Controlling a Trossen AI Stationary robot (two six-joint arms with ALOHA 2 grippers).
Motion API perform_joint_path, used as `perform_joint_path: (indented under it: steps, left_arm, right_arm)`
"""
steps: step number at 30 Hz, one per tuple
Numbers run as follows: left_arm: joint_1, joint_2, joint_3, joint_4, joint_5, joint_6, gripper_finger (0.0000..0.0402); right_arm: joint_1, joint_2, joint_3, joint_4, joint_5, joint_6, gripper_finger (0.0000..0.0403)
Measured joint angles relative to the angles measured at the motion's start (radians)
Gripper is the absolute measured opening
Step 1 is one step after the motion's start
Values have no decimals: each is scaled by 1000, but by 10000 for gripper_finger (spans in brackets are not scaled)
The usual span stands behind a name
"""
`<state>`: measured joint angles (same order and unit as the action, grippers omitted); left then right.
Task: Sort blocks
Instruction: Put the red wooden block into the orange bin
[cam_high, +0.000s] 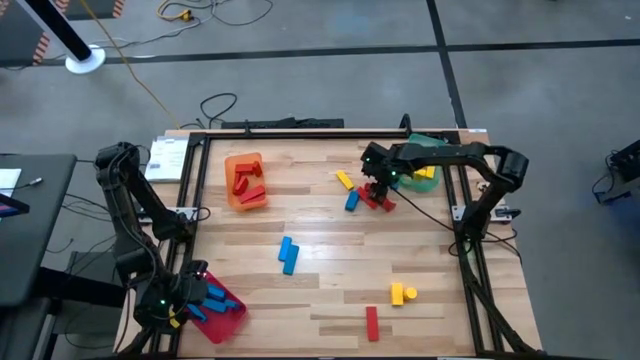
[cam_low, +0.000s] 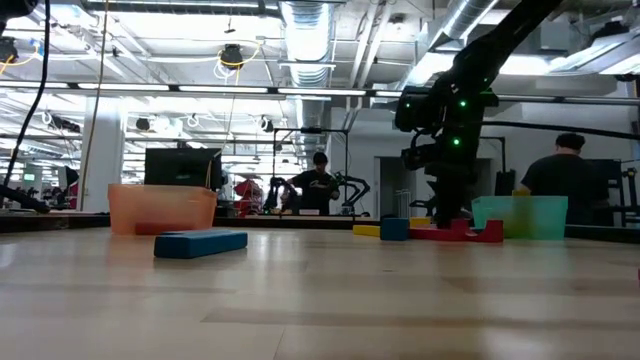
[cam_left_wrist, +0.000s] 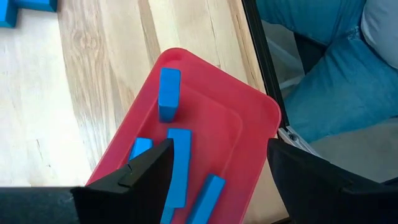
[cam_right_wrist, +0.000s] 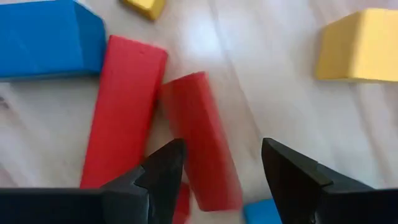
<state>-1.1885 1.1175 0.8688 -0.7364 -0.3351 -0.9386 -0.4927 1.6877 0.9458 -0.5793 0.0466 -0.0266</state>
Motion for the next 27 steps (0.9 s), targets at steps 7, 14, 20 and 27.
perform_joint_path:
  steps: [7,14,20,27]
  left_arm:
    - [0,0,0,1,0,-5,252]
    - [0,0,0,1,-3,-4,252]
    - [0,0,0,1,-3,-5,252]
    - [0,0,0,-31,-5,-20,252]
  right_arm:
    - [21,4,-4,-3,-26,7,227]
    - [27,5,-5,8,-19,27,215]
    - [26,4,-5,12,-17,61,167]
    - [28,4,-4,10,-17,83,89]
